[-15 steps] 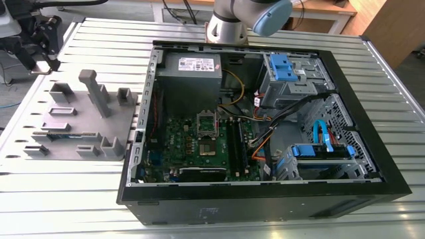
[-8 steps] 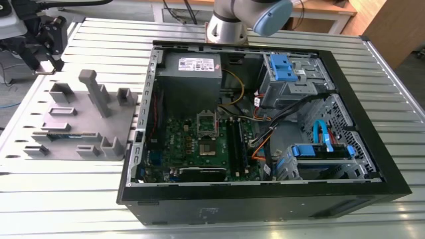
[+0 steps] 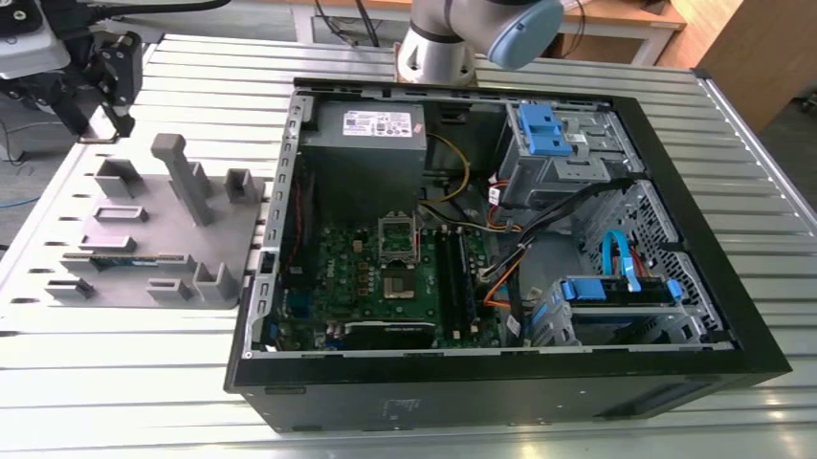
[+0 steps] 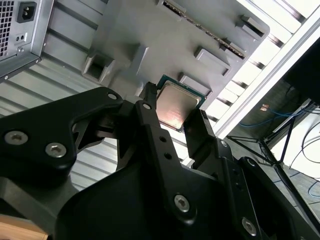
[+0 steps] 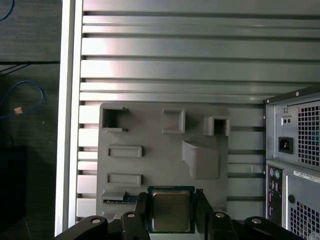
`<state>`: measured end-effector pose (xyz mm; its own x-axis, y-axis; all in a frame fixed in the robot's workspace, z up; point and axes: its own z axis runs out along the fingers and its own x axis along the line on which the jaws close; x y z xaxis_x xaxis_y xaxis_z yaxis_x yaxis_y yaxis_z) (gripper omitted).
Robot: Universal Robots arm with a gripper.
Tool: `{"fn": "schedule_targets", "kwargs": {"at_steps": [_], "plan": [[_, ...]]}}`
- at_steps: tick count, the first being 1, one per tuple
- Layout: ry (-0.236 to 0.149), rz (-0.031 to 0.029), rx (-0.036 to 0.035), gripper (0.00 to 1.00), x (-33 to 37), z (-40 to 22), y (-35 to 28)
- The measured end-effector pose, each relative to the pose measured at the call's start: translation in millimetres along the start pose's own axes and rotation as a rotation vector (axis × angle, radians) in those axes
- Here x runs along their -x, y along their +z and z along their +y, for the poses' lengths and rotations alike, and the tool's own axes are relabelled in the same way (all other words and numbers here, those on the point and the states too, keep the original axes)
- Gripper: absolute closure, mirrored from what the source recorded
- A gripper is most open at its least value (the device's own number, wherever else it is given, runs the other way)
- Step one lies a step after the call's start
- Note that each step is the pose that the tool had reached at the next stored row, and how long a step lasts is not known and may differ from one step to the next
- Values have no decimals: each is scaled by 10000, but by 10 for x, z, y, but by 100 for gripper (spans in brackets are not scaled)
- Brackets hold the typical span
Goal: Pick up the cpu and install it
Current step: 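Pick up the cpu and move it towards the insertion slot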
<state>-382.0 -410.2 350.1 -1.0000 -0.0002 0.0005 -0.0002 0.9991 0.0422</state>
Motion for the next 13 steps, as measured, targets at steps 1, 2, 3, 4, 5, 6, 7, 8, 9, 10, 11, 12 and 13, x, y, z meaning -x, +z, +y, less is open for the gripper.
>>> {"fn": "schedule_targets", "kwargs": {"at_steps": [1,2,3,4,5,6,7,8,9,10,11,12,13], "plan": [[0,0,1,53,14,0,0],[0,-1,1,53,29,0,0],[-1,0,0,53,44,0,0],[-1,0,0,53,60,0,0],[0,1,-1,53,75,0,-1],[0,0,0,53,90,0,0],[0,1,0,53,105,0,0],[0,0,0,53,121,0,0],[0,0,0,53,137,0,0],[0,0,0,53,155,0,0],[0,1,0,53,172,0,0],[0,0,0,53,190,0,0],[0,0,0,53,208,0,0]]}}
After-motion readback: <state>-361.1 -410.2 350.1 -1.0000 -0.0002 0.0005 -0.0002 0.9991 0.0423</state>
